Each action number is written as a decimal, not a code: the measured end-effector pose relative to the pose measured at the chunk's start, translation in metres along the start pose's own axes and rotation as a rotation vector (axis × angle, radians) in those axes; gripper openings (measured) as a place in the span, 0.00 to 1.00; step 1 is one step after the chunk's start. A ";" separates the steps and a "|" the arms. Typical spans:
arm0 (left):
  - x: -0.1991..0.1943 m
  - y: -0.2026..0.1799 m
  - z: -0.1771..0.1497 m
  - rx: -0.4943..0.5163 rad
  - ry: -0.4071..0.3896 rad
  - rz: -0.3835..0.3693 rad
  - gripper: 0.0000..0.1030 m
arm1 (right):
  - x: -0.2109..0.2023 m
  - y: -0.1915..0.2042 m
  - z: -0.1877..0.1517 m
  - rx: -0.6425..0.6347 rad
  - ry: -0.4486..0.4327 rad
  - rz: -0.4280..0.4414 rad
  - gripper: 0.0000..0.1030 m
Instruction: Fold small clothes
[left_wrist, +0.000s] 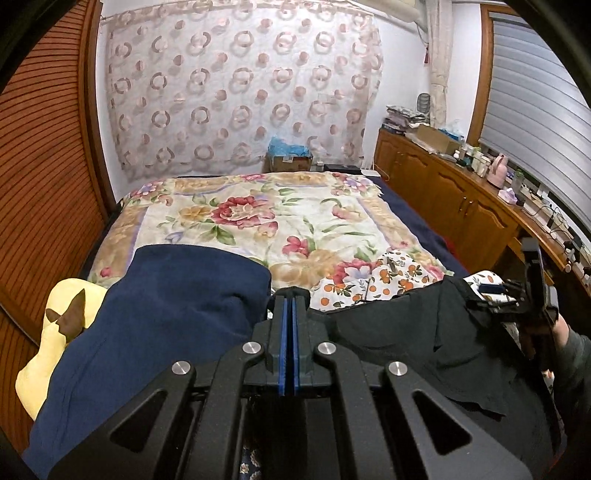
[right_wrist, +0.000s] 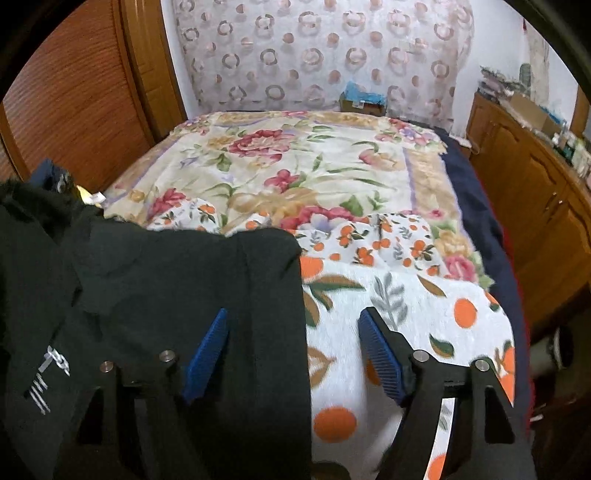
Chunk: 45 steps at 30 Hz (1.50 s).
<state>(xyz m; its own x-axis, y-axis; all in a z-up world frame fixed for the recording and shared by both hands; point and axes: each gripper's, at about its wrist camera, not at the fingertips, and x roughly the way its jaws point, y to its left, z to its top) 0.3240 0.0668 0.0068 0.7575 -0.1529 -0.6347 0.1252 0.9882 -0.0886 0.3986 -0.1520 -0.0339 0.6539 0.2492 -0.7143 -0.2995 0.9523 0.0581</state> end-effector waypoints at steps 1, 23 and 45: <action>-0.001 -0.001 -0.001 0.003 0.001 -0.002 0.03 | 0.003 -0.002 0.003 0.007 0.004 0.006 0.67; -0.100 -0.008 -0.043 -0.040 -0.115 -0.016 0.03 | -0.121 0.024 -0.029 -0.065 -0.327 0.017 0.05; -0.212 -0.017 -0.176 -0.088 -0.212 -0.016 0.03 | -0.257 0.040 -0.240 -0.048 -0.410 0.022 0.05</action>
<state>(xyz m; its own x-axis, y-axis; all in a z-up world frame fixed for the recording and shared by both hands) 0.0485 0.0848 0.0080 0.8746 -0.1590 -0.4580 0.0891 0.9813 -0.1704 0.0520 -0.2200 -0.0155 0.8667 0.3279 -0.3758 -0.3422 0.9391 0.0304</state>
